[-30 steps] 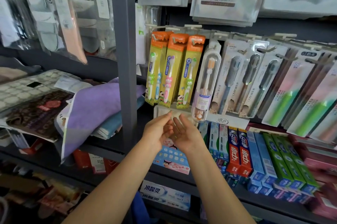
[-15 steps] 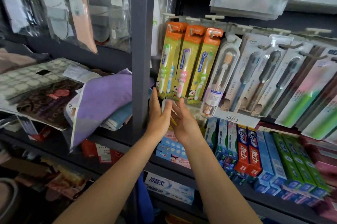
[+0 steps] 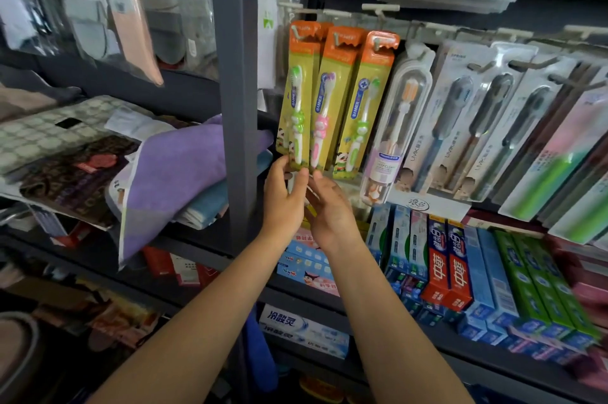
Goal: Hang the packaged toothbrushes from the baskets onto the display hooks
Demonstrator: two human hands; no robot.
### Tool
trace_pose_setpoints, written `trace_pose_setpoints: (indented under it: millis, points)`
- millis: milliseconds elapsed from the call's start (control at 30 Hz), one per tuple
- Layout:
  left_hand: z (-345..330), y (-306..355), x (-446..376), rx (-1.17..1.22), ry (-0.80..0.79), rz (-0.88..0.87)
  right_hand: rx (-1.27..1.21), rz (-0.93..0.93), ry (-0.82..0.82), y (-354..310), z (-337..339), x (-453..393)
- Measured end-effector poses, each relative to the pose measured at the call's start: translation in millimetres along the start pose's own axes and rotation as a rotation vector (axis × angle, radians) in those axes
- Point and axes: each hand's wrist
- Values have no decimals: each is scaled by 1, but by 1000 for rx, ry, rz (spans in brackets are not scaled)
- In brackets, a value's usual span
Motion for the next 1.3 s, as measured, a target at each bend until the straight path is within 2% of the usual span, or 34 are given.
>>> trace_pose_setpoints:
  millis: [167, 300, 500, 667, 833, 967, 1133, 1300]
  points:
    - [3, 6, -1, 50, 5, 39, -88, -17, -42, -2, -7, 4]
    - [5, 7, -2, 124, 36, 115, -106, -2, -9, -1, -12, 7]
    - [4, 12, -2, 281, 111, 251, -136, 80, 109, 5, -13, 15]
    - [0, 12, -1, 315, 166, 308, -119, 127, 249, 12, -22, 18]
    - [-2, 12, -2, 281, 180, 286, -40, 238, 335, 12, -24, 15]
    - [-3, 9, -3, 147, 167, 169, 29, 289, 358, 14, -26, 10]
    - [1, 6, -2, -34, 116, 41, 64, 307, 357, 15, -23, 8]
    - [1, 3, -3, -80, 94, 29, 92, 293, 372, 13, -23, 7]
Point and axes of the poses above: each hand's wrist, its own x-axis away from the middle knuckle, its own z-axis out of the back of the hand, y = z × x, and after that the axes turned 8 degrees about y, right-handed
